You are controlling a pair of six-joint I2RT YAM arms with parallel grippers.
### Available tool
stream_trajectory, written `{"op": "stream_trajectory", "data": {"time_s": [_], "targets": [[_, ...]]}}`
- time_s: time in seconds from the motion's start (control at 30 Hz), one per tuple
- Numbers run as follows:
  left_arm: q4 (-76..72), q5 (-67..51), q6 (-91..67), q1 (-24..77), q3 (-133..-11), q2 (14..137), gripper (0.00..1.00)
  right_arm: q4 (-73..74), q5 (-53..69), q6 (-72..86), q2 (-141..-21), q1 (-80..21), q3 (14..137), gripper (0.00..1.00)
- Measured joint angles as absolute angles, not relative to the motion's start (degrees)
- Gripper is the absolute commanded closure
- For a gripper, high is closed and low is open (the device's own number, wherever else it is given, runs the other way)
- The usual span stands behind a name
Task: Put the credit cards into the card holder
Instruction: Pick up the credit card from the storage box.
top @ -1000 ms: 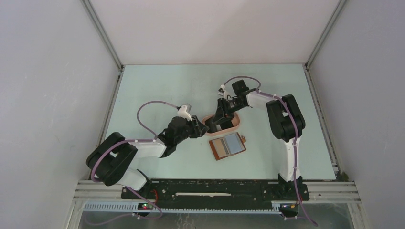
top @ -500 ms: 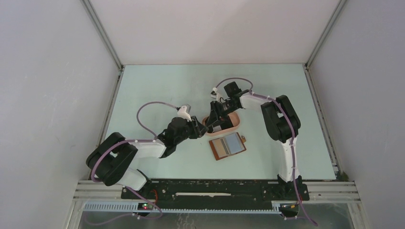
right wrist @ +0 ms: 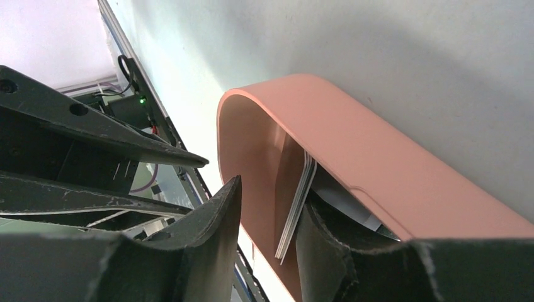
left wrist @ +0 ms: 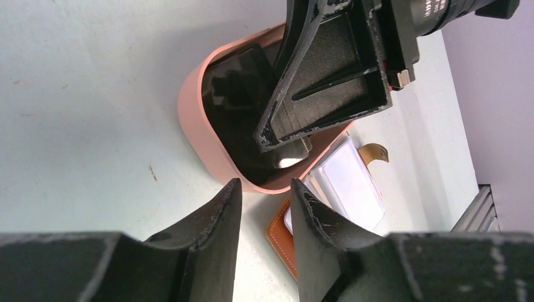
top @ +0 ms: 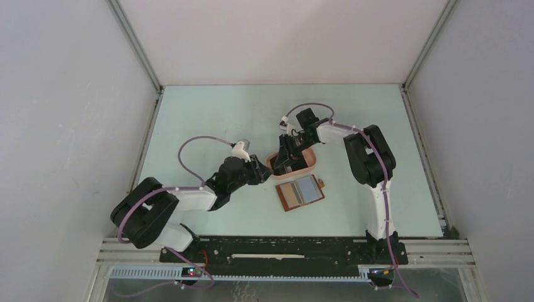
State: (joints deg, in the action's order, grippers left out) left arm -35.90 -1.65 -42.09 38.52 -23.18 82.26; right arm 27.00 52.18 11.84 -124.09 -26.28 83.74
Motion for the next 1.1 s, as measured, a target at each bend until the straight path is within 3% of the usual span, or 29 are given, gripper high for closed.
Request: {"op": "stream_trajectory", "data": {"time_s": [0.5, 1.1], "targets": [[-34.9, 0.2, -42.1, 38.4, -19.6, 76.1, 0.61, 27.2, 52.9, 11.9, -124.1, -25.1, 83.7, 0.66], [-33.2, 1.5, -42.1, 38.4, -18.6, 73.4, 0.61, 27.2, 54.7, 11.9, -124.1, -22.2, 83.7, 0.67]]}}
